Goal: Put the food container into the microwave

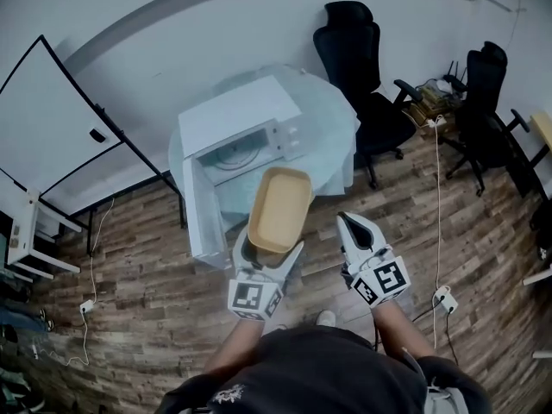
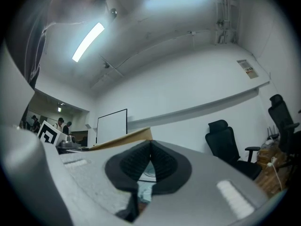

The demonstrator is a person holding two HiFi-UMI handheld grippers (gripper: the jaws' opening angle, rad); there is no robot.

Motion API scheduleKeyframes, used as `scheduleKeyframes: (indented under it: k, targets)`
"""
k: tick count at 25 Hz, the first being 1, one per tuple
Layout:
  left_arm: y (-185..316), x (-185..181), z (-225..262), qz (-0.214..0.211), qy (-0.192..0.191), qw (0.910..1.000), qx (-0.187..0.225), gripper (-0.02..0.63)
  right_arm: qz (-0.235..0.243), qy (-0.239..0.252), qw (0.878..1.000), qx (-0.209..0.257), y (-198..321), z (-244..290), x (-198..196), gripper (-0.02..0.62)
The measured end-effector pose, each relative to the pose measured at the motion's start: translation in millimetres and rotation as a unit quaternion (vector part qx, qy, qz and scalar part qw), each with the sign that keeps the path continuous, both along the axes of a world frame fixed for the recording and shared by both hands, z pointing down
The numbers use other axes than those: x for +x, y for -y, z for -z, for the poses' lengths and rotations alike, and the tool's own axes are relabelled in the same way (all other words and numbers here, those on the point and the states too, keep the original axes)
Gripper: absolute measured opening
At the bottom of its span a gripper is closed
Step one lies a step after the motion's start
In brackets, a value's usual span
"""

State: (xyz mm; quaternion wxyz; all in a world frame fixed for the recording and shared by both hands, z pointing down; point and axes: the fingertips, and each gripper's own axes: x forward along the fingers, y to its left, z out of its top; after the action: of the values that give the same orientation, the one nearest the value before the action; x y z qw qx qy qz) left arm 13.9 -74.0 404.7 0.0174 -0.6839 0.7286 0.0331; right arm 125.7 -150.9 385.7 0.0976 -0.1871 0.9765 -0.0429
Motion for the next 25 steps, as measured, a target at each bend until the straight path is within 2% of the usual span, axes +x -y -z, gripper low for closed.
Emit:
scheduleKeyframes:
  k: [6, 13, 21, 25]
  targets:
    - [4.3, -21.6, -9.9, 0.048, 0.008, 0.9987, -0.014, 0.503, 0.044, -0.004, 0.999, 0.01, 15.6, 3.3, -21.6, 0.002]
    - [14.3, -46.4, -26.8, 0.076, -0.007, 0.9967, -0.025, 0.503, 0.07, -0.01, 0.997, 0.013, 33.5, -1.6, -53.3, 0.002]
    - [51.6, -92.7, -37.0, 0.092, 0.002, 0.9955, -0.022, 0.503, 0.095, -0.033, 0.995, 0.021, 66.3, -10.4, -118.0, 0.002]
    - [66.8, -125.6, -48.6, 0.108, -0.007, 0.9936, -0.034, 0.503, 0.107, -0.044, 0.993, 0.026, 84.9, -12.1, -154.7, 0.002]
